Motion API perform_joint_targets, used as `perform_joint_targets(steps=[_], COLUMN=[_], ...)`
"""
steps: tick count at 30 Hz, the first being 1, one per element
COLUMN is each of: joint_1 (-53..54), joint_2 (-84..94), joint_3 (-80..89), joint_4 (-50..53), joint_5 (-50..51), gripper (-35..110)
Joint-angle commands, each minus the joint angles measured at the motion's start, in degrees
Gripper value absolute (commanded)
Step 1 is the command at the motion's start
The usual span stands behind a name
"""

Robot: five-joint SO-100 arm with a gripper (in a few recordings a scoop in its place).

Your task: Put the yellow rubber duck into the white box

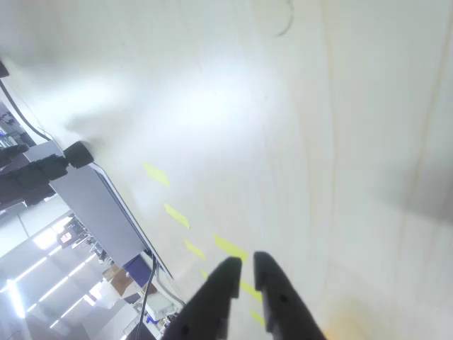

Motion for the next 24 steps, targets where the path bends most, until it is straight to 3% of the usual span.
perform_joint_targets(steps=[1,5,12,19,24], joint_1=[-0.7,-1.85,-2.37,-10.37,-18.9], joint_2=[2.9,1.05,-11.78,-29.27,-39.46], joint_3=[0.18,-3.34,-24.35,-52.47,-61.26], joint_4=[0.18,-0.7,-1.49,11.16,18.54], joint_5=[0.09,-3.6,-8.26,-15.12,-18.54], gripper=[0,0,0,0,0])
